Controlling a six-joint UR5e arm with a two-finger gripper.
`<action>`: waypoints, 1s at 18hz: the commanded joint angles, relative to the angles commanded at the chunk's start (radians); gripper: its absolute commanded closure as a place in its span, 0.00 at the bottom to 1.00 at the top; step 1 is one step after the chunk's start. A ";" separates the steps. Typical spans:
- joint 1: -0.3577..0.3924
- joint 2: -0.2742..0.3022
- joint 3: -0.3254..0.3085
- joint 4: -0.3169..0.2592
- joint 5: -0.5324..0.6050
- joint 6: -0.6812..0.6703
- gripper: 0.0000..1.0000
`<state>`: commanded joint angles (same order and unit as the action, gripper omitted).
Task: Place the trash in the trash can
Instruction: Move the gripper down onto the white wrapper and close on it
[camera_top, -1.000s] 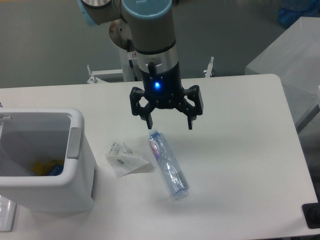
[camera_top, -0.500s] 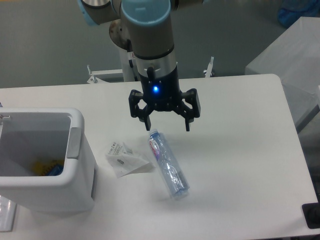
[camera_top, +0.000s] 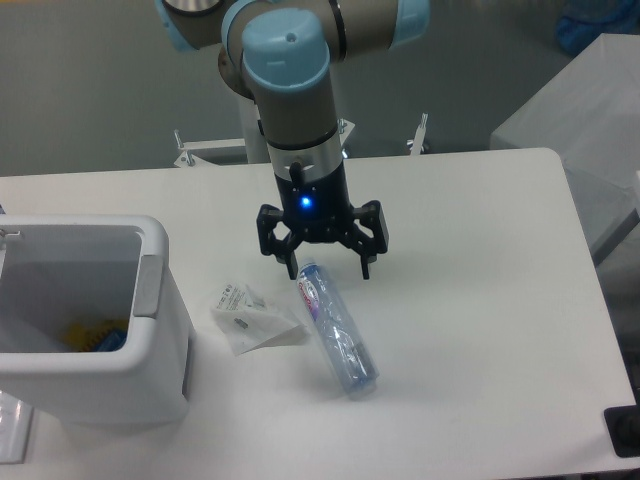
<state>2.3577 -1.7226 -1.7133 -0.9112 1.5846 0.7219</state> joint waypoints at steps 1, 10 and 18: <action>-0.002 0.002 -0.024 0.002 0.000 0.116 0.00; -0.047 -0.061 -0.126 0.002 0.012 0.623 0.00; -0.129 -0.179 -0.134 0.017 0.020 0.630 0.00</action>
<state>2.2290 -1.9020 -1.8469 -0.8943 1.6045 1.3515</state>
